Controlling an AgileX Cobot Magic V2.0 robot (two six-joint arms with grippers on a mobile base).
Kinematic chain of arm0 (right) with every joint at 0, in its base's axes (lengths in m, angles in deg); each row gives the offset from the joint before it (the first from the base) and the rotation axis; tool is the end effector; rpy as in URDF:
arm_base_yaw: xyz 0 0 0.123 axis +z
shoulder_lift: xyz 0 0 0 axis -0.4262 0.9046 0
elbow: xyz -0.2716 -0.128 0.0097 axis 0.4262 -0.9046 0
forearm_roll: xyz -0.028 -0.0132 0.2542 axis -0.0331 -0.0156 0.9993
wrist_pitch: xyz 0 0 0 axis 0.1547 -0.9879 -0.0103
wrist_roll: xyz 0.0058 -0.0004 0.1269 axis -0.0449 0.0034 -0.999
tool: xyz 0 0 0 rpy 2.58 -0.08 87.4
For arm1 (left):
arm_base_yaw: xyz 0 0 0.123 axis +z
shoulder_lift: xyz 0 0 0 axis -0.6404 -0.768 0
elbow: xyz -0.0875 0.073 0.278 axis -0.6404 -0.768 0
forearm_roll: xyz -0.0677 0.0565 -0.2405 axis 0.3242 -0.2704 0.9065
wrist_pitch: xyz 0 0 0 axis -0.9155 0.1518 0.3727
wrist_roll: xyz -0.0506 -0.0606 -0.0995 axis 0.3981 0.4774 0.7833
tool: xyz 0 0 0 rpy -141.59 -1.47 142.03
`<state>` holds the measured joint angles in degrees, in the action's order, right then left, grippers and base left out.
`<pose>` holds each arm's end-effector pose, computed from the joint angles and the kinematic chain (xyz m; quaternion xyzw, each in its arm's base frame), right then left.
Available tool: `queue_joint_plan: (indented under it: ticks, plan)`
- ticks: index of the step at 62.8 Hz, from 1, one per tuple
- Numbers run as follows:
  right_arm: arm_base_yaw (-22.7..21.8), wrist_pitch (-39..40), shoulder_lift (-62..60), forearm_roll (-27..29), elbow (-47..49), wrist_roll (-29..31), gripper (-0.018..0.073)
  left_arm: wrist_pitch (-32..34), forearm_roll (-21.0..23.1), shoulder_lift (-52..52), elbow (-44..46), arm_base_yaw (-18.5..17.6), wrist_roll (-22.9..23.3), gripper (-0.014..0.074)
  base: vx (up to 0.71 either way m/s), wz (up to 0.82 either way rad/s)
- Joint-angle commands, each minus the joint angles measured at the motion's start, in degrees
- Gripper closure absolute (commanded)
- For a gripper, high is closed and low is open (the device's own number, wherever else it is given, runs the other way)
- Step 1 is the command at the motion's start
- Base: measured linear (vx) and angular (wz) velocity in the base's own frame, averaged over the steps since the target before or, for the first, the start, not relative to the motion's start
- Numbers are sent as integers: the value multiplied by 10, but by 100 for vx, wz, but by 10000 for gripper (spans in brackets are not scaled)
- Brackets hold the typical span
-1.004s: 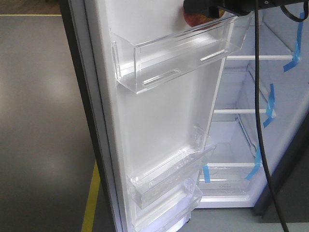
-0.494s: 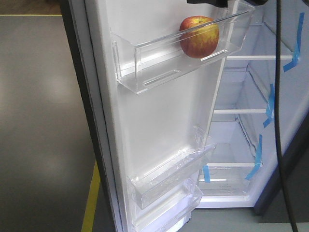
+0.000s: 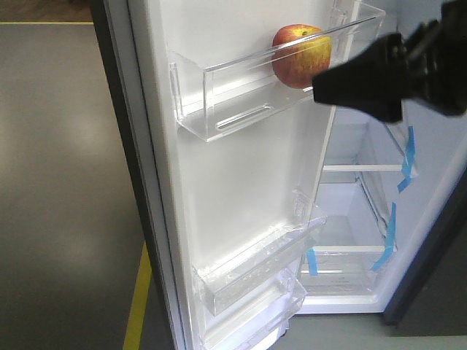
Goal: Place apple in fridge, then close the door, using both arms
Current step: 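Open the right gripper and withdraw it from the bin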
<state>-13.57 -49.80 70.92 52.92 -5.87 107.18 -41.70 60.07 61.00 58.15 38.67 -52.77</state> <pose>0.2272 0.1097 0.4377 -0.2435 0.8236 0.2450 0.4499 0.0806 -0.0018 0.2142 0.0025 0.6611 -0.0137 0.7502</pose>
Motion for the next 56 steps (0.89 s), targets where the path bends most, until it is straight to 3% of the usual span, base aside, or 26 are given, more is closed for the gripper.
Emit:
queue_joint_plan:
  ticks: [1,24,56]
  plan:
    - [-1,49,-71,18,-59,3,10,42,1,-5,-12,0,2,603,0,0]
    - [-1,47,-282,25,-282,-8,10,42,1,-5,-12,0,2,603,0,0]
    - [-1,-14,-493,48,-432,-8,10,42,1,-5,-12,0,2,603,0,0]
